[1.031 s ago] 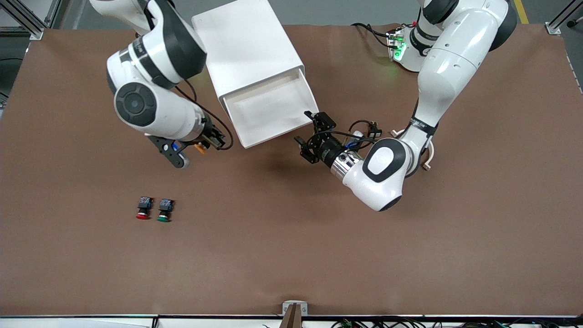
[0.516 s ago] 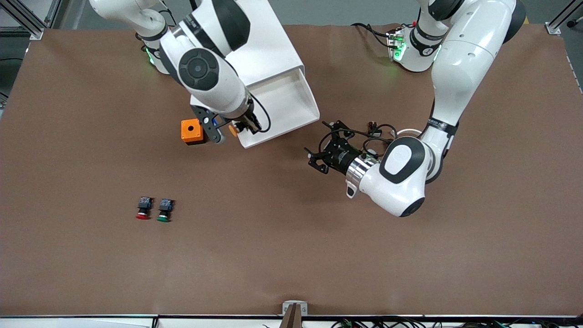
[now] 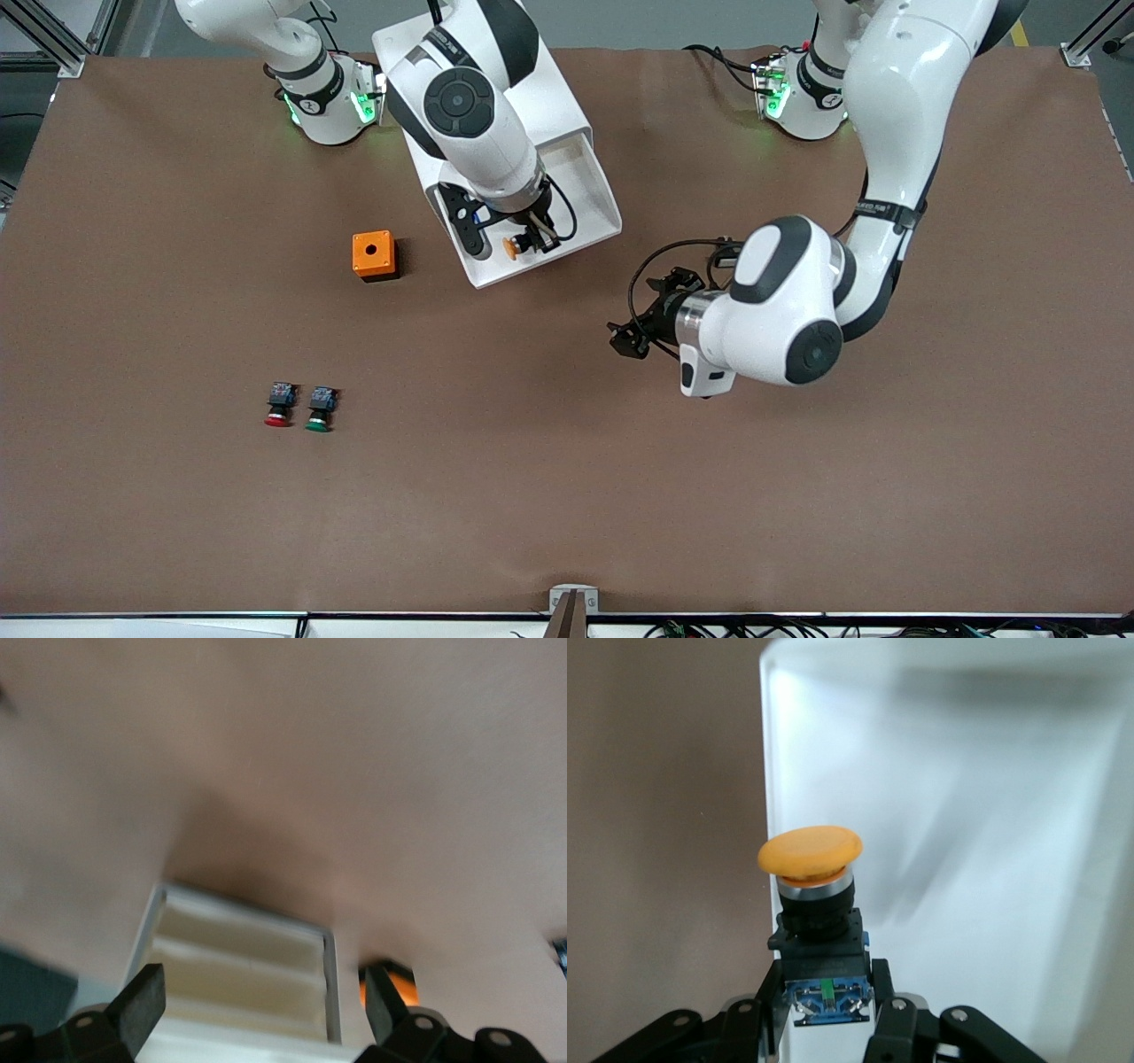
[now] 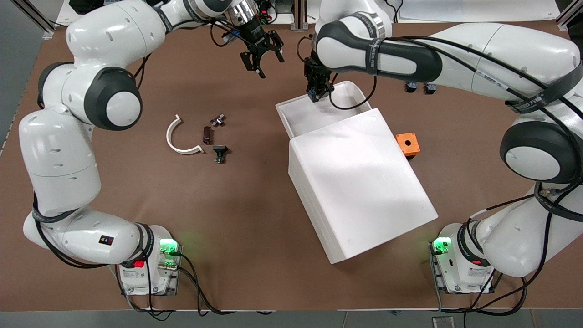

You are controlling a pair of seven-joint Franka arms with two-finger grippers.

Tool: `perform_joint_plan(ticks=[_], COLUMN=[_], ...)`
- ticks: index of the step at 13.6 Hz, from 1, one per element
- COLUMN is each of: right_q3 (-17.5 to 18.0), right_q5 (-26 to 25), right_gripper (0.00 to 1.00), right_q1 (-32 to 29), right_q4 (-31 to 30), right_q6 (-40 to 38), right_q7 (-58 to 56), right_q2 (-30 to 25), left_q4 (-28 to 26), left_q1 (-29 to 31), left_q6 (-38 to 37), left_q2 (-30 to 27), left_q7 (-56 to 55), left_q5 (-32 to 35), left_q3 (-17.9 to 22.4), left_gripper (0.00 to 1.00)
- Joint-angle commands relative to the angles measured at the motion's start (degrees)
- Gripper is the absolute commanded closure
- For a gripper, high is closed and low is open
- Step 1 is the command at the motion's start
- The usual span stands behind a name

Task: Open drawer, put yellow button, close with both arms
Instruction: 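Lower the yellow button into the open drawer and open the right gripper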

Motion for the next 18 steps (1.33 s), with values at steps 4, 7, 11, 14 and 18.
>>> perform_joint_plan(ticks=[4, 7, 11, 14, 18], right_q3=[-0.7, -1.0, -1.5, -1.4, -1.5], right_q5=[1.8, 1.5, 0.3, -3.6, -9.8], right_gripper=[0.25, 0.0, 0.0, 0.0, 0.0], right_q1=[1.1, 0.4, -6.4, -12.9, -21.3], right_q4=[-1.5, -1.1, 2.1, 4.4, 7.8], right_q6=[1.2, 0.6, -4.6, -8.9, -14.1], right_q7=[1.0, 0.8, -12.1, -26.5, -47.2], right_q2=[-1.0, -1.0, -1.6, -1.7, -1.8], left_q4=[-1.0, -1.0, -1.2, -1.5, -1.7], left_q1=[-7.1, -9.2, -10.8, -13.3, -15.7], left_q6=[6.8, 8.6, 10.4, 10.6, 10.6], left_q2=[-5.4, -5.5, -5.5, -4.6, -3.0], left_q7=[1.0, 1.7, 1.9, 1.8, 0.9], left_q5=[17.6, 24.1, 25.0, 27.5, 30.0], left_q3=[3.2, 3.0, 3.0, 3.1, 3.1], left_gripper=[0.01, 0.01, 0.01, 0.01, 0.01])
